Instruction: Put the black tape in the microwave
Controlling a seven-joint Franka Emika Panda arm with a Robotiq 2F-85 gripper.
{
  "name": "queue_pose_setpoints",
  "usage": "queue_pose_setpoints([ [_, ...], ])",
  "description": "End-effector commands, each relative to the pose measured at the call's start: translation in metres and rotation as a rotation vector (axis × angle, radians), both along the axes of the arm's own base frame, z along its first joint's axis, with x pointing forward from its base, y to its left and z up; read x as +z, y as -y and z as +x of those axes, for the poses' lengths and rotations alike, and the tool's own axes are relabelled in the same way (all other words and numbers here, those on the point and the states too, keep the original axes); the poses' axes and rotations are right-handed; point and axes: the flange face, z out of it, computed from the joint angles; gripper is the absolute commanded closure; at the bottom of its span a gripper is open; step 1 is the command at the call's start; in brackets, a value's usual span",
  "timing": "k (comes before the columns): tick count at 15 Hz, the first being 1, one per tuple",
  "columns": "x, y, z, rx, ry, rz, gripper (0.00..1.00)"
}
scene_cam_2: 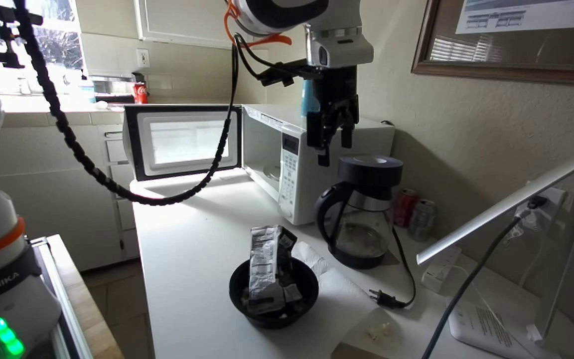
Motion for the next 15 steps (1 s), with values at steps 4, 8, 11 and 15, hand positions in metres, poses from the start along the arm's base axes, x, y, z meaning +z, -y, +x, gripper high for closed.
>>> queue_pose_setpoints([
  [4, 0.015, 0.008, 0.037, -0.189, 0.060, -0.065, 0.00],
  [8, 0.012, 0.015, 0.053, -0.250, 0.050, -0.087, 0.00],
  [11, 0.009, 0.003, 0.068, -0.169, 0.098, -0.029, 0.00],
  [15, 0.004, -0.007, 0.078, -0.110, 0.069, 0.005, 0.00],
])
